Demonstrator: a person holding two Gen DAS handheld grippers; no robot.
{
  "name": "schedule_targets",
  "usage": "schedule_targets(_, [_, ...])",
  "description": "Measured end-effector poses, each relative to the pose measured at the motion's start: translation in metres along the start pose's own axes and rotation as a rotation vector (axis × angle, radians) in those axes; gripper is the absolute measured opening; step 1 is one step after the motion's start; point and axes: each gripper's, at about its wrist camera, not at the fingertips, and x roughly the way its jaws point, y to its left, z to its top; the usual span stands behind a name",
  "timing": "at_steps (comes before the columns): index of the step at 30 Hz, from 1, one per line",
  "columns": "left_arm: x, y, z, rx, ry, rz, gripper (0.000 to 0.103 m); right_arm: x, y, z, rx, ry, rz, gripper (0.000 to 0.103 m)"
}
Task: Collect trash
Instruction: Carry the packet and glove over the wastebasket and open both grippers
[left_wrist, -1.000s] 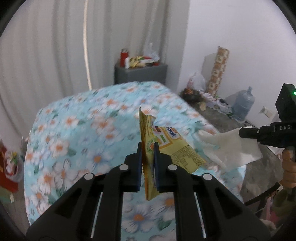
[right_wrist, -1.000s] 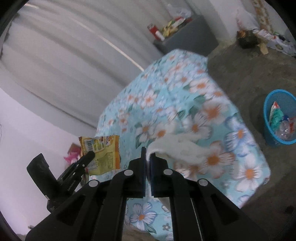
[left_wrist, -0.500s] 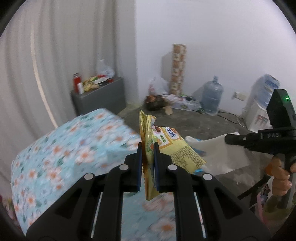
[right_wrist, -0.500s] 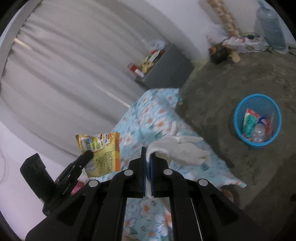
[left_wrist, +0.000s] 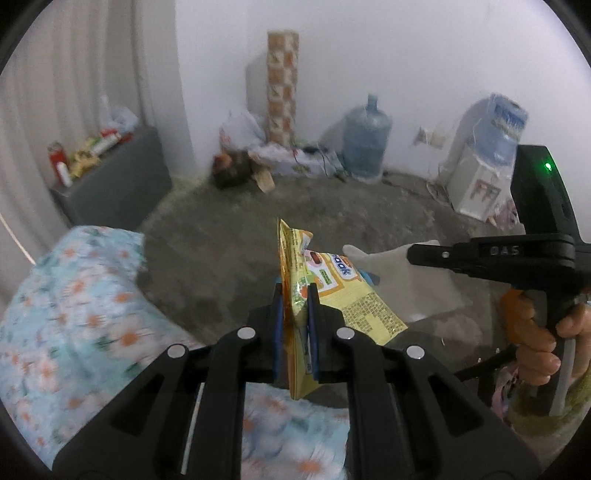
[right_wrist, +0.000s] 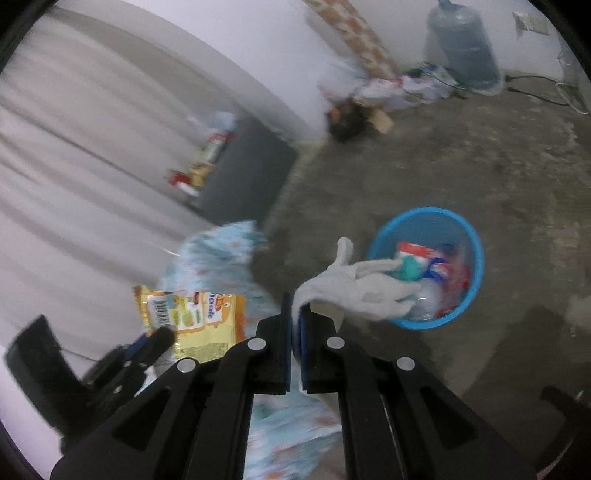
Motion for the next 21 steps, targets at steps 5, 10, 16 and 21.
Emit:
schedule_targets(5, [0.082, -0.01, 0.012, 0.009, 0.12, -0.034, 0.01, 0.057, -0.048, 0.029, 0.053, 0.073, -0.127, 0.004])
schedule_targets(10, [0.152, -0.025, 0.022, 0.035, 0.175, -0.083, 0.02, 0.1, -0.088, 0.054, 0.078, 0.105, -0.222, 0.021])
schedule_targets(16, [0.207, -0.023, 0.02, -0.035, 0.27, -0.081, 0.054, 0.151, -0.141, 0.062, 0.103, 0.138, -0.406, 0.054])
schedule_targets(21, [0.187, -0.005, 0.02, -0.092, 0.213, -0.111, 0.056, 0.14, -0.145, 0.05, 0.115, 0.082, -0.301, 0.054])
